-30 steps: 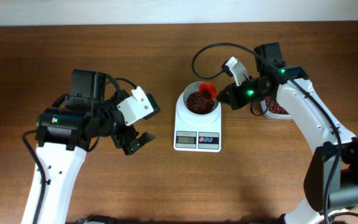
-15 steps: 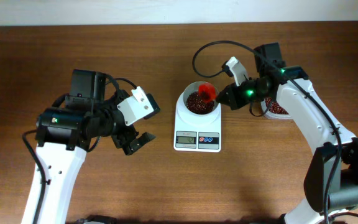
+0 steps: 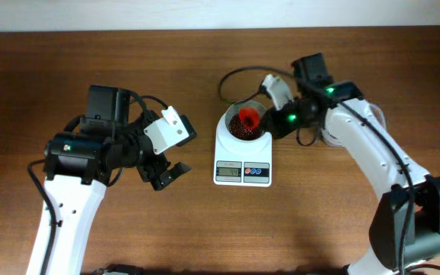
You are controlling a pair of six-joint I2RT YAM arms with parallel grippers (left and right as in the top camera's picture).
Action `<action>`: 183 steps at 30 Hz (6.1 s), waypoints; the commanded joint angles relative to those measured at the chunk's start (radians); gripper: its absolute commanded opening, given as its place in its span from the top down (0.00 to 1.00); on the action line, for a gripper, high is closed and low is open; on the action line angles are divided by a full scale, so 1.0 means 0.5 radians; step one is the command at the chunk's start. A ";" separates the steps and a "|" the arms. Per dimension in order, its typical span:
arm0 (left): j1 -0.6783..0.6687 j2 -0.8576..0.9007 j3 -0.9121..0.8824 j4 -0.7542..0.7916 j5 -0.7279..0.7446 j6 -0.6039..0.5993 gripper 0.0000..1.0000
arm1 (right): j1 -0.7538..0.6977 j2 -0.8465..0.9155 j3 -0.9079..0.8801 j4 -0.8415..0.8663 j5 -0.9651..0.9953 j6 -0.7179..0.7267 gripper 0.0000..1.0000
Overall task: Scoop and weigh 50g on scale
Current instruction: 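Carry the scoop over the bowl and pour beans in with right gripper, then return the scoop to the bean tub and scoop a small amount, then tip a few beans from the scoop into the bowl with right gripper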
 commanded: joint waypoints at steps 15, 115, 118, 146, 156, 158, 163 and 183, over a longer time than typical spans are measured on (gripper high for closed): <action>-0.002 -0.006 0.007 -0.002 0.007 -0.011 0.01 | 0.072 -0.148 0.175 -0.100 -0.011 -0.005 0.96; -0.002 -0.006 0.007 -0.002 0.007 -0.011 0.01 | -1.193 0.072 0.081 -0.679 -0.970 -0.184 0.96; -0.002 -0.006 0.007 -0.002 0.006 -0.011 0.01 | -0.933 0.072 0.083 -0.666 -0.970 -0.184 0.96; -0.002 -0.006 0.007 -0.002 0.006 -0.011 0.01 | -0.121 0.050 0.278 -0.270 -0.353 -0.379 0.96; -0.002 -0.007 0.007 -0.002 0.007 -0.011 0.01 | -0.108 0.049 0.278 -0.261 -0.026 -0.259 0.96; -0.002 -0.006 0.007 -0.002 0.007 -0.011 0.01 | -0.108 0.049 0.278 -0.261 -0.026 -0.259 0.96; -0.002 -0.006 0.007 -0.002 0.006 -0.011 0.01 | -0.108 0.049 0.278 -0.276 -0.026 -0.259 0.96; -0.002 -0.006 0.007 -0.002 0.007 -0.011 0.01 | -0.114 0.049 0.278 -0.312 -0.305 -0.182 0.96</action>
